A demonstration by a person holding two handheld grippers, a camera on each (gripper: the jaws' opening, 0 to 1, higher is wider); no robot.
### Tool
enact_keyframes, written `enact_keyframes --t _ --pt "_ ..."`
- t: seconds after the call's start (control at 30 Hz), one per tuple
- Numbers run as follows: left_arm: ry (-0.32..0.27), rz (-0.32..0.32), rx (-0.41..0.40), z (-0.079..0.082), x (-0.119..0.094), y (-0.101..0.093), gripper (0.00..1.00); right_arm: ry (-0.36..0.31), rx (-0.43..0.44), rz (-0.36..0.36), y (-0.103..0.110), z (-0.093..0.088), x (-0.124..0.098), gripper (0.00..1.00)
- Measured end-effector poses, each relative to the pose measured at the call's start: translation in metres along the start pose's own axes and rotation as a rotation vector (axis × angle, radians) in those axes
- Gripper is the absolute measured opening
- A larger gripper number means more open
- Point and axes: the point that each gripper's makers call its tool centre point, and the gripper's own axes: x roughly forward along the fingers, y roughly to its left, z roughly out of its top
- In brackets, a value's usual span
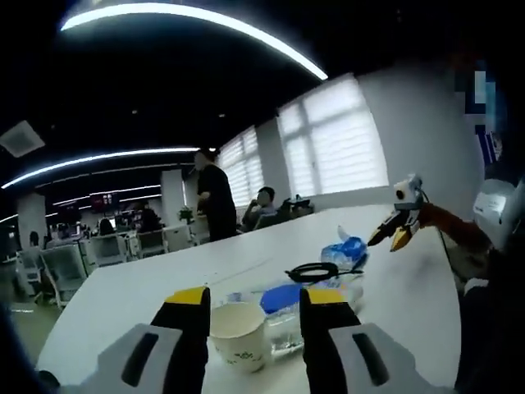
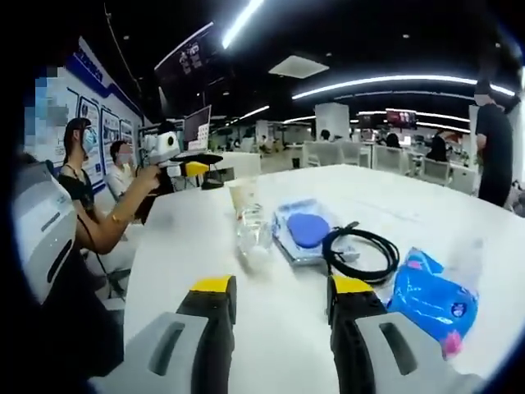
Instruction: Arrange the tabletop items into an orderly group along one side of the table until the central work area is clear of visible clutter.
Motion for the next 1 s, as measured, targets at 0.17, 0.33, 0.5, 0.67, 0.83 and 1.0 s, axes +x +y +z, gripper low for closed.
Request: enact_keyframes --t 0.17,0.33,0.5,0.67,0.83,1.0 --pt "0.006 -0.048 0.038 0.009 0.006 -0.023 0.41 0.066 -0.022 0.041 0.002 -0.006 0.01 0.42" --pt "0.035 -0.093 0.065 0.007 0.011 -0.042 0.41 0.101 -0.044 0.04 -0.004 -0.004 0.015 0.41" --pt "0.043 -0.131 0.074 -0.001 0.012 -0.063 0.4 0.137 -0.074 0.038 -0.011 0.002 0.021 0.4" --pt "0.02 -0.105 0.062 -0.002 0.007 -0.071 0.39 0.165 -0.108 0.013 -0.02 0.004 0.024 0.39" --pt "-0.021 -0.033 0.029 0.001 0.003 -0.072 0.39 0.215 -0.134 -0.002 -0.028 0.0 0.025 0.36" --pt "-0.007 -0.086 -0.013 -0.008 0.003 -0.095 0.39 0.265 -0.16 -0.028 -0.039 0.003 0.03 0.35"
